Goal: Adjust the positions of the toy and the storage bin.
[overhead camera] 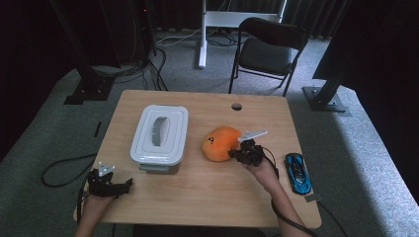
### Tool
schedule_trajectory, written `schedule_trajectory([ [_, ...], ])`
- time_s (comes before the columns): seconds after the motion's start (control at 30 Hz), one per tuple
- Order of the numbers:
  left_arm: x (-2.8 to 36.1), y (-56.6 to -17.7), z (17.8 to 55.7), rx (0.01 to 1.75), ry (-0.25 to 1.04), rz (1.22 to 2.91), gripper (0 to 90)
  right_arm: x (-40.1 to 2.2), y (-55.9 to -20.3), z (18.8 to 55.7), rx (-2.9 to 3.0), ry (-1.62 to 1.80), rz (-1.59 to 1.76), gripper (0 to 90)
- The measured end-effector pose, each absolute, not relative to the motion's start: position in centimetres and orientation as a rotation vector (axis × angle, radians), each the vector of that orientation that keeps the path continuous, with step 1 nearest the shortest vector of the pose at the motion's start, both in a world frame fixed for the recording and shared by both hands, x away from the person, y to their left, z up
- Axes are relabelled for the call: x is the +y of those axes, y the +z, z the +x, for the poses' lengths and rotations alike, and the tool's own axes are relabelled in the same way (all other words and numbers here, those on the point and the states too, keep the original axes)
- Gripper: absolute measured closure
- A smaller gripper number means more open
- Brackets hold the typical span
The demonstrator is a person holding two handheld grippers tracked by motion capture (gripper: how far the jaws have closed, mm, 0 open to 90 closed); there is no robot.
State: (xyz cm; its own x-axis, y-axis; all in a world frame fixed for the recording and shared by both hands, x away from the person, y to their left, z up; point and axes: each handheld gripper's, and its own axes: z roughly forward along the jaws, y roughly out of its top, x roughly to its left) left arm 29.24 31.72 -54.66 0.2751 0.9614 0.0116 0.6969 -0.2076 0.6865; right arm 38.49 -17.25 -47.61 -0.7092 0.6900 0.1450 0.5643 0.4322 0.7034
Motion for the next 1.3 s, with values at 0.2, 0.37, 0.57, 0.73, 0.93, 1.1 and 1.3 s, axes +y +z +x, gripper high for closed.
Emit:
schedule_trajectory([
  [0.2, 31.7, -54.7, 29.2, 1.486, 0.604, 1.982, 0.5, -16.8, -47.9, 38.1, 2.519, 1.196, 1.140, 87.2],
  [0.37, 31.7, -54.7, 29.2, 1.487, 0.604, 1.981, 0.5, -15.5, -48.1, 37.9, 2.541, 1.203, 1.106, 87.3],
  [0.57, 31.7, -54.7, 29.2, 1.486, 0.605, 1.982, 0.5, -13.7, -48.2, 37.8, 2.573, 1.205, 1.066, 87.3],
  [0.73, 31.7, -54.7, 29.2, 1.486, 0.605, 1.981, 0.5, -12.0, -48.6, 37.7, 2.614, 1.181, 1.021, 85.8],
  [0.93, 31.7, -54.7, 29.2, 1.486, 0.605, 1.981, 0.5, -12.8, -47.2, 37.2, 2.603, 1.261, 1.015, 77.4],
  [1.1, 31.7, -54.7, 29.2, 1.486, 0.605, 1.982, 0.5, -16.8, -44.6, 37.7, 2.458, 1.271, 1.070, 65.2],
  [1.3, 31.7, -54.7, 29.2, 1.487, 0.603, 1.980, 0.5, -20.9, -44.3, 39.3, 2.361, 1.221, 1.199, 59.6],
])
